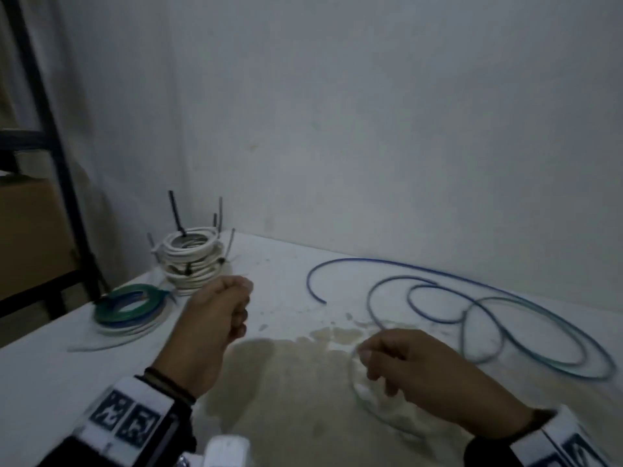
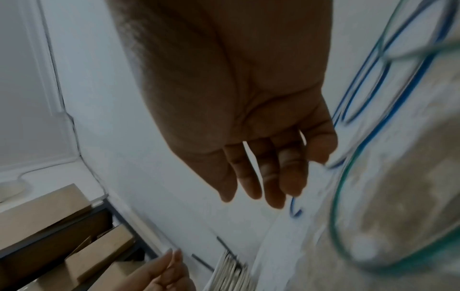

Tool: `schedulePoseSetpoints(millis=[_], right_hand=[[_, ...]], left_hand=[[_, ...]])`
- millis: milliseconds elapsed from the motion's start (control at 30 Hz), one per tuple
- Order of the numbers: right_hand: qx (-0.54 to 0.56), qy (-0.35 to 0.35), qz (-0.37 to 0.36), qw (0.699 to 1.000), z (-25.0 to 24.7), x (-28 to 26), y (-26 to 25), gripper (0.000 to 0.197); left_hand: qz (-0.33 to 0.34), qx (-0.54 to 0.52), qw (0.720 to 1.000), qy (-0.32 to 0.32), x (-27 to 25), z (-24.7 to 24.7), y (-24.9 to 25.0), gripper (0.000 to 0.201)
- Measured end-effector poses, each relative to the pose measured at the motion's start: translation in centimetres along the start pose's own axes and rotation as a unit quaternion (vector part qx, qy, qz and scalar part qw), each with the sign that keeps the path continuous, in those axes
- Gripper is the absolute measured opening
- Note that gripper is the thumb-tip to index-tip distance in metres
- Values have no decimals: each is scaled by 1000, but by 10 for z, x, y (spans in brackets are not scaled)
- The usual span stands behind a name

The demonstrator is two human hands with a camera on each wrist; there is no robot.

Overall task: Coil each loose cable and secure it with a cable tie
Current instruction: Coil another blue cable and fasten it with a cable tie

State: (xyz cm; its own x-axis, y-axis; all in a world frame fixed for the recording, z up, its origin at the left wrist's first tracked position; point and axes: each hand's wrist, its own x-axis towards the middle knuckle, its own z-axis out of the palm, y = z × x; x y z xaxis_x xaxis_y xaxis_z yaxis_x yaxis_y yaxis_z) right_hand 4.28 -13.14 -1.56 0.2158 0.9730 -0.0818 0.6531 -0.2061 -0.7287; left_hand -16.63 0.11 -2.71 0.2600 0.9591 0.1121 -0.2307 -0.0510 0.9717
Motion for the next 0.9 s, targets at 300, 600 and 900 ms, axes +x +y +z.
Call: schedulePoseSetpoints(millis=[300,600,900], right_hand=[[219,240,160,932,-69,-76,114,23],[318,262,163,896,-46,-65,141,30],[213,232,160,936,-47,-57,146,35]], left_hand=[[-29,240,951,-194,-23,146,-31,16],[64,628,740,-233,25,198,-65,10],[-16,651,749,-121,52,202,-79,36]])
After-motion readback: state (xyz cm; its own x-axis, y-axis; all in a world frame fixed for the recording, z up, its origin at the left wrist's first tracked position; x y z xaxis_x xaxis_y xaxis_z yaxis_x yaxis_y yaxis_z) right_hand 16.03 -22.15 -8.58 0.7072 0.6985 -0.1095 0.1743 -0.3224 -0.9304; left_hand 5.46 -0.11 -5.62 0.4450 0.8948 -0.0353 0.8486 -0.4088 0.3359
